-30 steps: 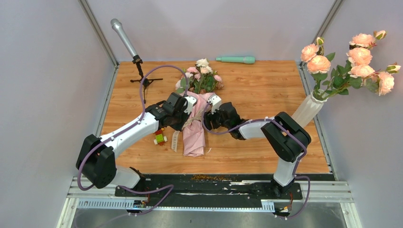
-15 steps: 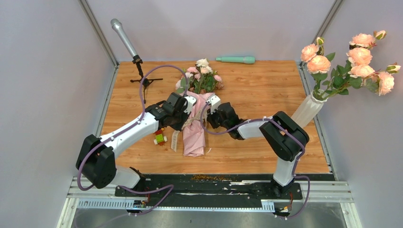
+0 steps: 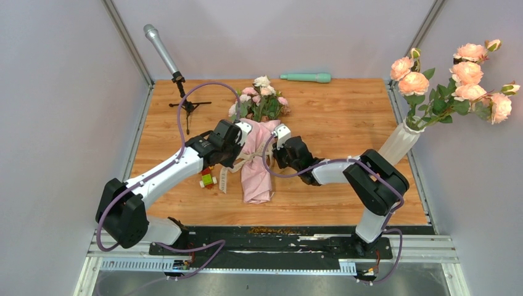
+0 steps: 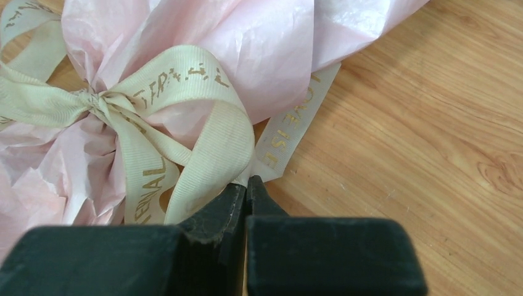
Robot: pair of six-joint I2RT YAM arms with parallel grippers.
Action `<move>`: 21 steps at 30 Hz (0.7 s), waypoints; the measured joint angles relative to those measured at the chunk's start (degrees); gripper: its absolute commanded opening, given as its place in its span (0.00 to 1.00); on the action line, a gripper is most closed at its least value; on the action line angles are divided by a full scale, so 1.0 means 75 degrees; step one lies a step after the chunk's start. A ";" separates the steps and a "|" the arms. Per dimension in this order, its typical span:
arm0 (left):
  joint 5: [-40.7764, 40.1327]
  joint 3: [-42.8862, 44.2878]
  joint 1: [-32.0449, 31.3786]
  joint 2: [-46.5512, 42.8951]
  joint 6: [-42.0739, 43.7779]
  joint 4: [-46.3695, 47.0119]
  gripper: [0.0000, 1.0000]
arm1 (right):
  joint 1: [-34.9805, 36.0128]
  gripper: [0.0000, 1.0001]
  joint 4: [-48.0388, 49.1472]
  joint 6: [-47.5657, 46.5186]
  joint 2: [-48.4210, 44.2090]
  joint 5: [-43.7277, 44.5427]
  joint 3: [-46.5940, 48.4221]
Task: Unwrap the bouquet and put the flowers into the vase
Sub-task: Untie the ribbon from the wrapping paper.
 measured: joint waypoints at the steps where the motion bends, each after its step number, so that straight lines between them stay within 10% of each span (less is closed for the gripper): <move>1: -0.0061 0.0000 0.0032 0.0000 -0.0003 0.0000 0.00 | 0.0009 0.00 -0.0076 0.0061 -0.0050 0.0029 -0.0017; 21: -0.0087 0.0000 0.0825 0.0000 -0.0026 0.0009 0.00 | 0.0079 0.00 -0.1370 0.0912 -0.0781 0.0921 -0.0052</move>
